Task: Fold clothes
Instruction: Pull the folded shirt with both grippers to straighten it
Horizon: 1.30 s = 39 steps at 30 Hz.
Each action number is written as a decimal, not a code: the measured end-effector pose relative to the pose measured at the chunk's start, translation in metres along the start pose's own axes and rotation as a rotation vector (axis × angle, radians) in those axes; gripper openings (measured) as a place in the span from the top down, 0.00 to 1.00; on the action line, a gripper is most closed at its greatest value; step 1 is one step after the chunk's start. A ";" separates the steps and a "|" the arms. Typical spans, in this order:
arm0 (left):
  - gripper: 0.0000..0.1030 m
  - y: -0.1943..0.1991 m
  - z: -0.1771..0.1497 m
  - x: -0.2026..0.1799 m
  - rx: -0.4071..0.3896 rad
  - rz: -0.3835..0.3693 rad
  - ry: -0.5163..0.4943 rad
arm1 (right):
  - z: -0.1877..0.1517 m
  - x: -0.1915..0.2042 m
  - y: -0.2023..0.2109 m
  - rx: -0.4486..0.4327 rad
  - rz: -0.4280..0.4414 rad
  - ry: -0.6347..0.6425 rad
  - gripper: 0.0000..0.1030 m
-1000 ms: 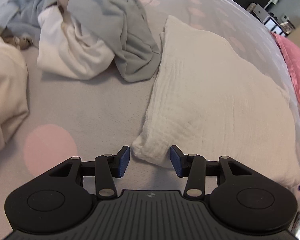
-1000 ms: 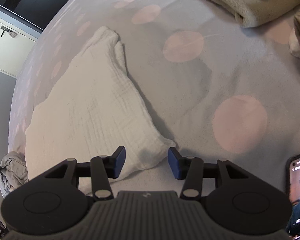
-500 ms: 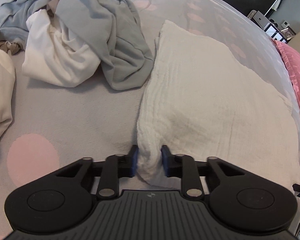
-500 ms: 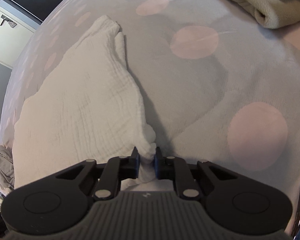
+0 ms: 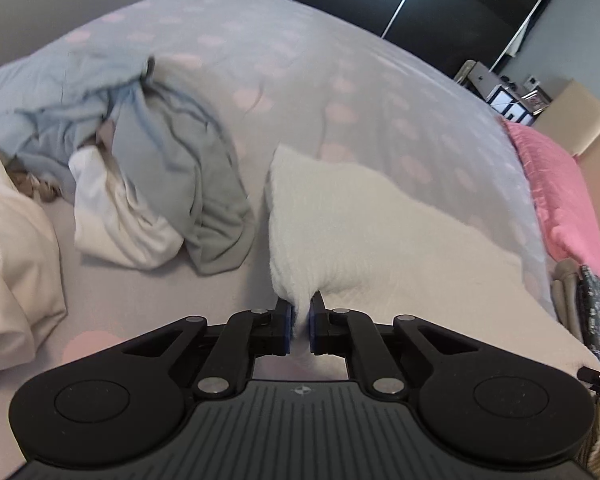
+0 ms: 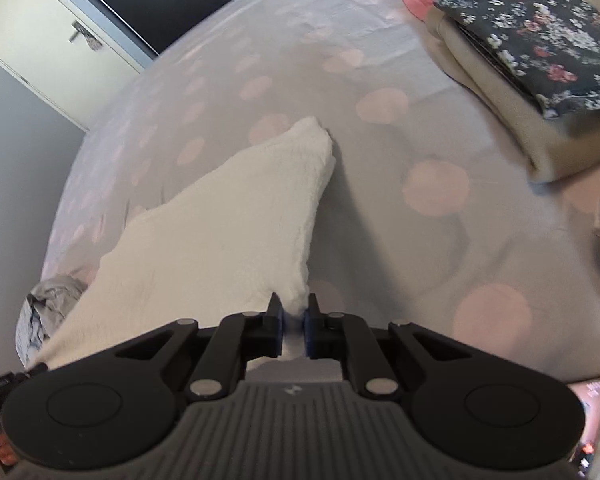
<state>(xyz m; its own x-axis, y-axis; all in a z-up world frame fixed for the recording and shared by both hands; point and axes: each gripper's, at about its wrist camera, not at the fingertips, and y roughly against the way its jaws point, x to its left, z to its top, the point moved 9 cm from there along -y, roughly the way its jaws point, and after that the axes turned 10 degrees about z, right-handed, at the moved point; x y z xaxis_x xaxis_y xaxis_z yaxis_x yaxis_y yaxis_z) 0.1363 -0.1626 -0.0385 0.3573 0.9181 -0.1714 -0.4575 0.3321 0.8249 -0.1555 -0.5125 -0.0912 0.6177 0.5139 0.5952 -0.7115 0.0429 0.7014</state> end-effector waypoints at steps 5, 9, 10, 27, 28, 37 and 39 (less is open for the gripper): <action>0.95 0.036 -0.007 0.011 0.024 -0.022 -0.001 | -0.024 0.000 0.029 0.052 -0.017 -0.018 0.90; 0.95 0.062 -0.029 0.024 0.064 -0.020 -0.017 | -0.052 0.002 0.054 0.082 -0.029 0.018 0.90; 0.95 0.069 -0.034 0.027 0.070 -0.018 -0.019 | -0.059 0.002 0.060 0.092 -0.033 0.032 0.90; 0.95 0.111 -0.151 0.066 0.288 0.108 -0.233 | -0.196 -0.021 0.083 0.395 -0.184 0.197 0.90; 0.95 0.106 -0.158 0.067 0.305 0.116 -0.250 | -0.202 -0.025 0.079 0.409 -0.190 0.191 0.90; 0.91 0.077 -0.197 0.070 0.392 0.185 -0.370 | -0.234 -0.043 0.056 0.491 -0.260 0.232 0.86; 0.89 0.075 -0.199 0.070 0.410 0.197 -0.380 | -0.235 -0.041 0.055 0.502 -0.272 0.257 0.85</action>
<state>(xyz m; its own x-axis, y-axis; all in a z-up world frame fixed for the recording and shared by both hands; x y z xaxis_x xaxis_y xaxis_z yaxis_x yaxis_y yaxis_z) -0.0350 -0.0300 -0.0961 0.5992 0.7867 0.1486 -0.2195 -0.0170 0.9755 -0.2986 -0.3301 -0.1697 0.6096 0.7337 0.3001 -0.2576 -0.1748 0.9503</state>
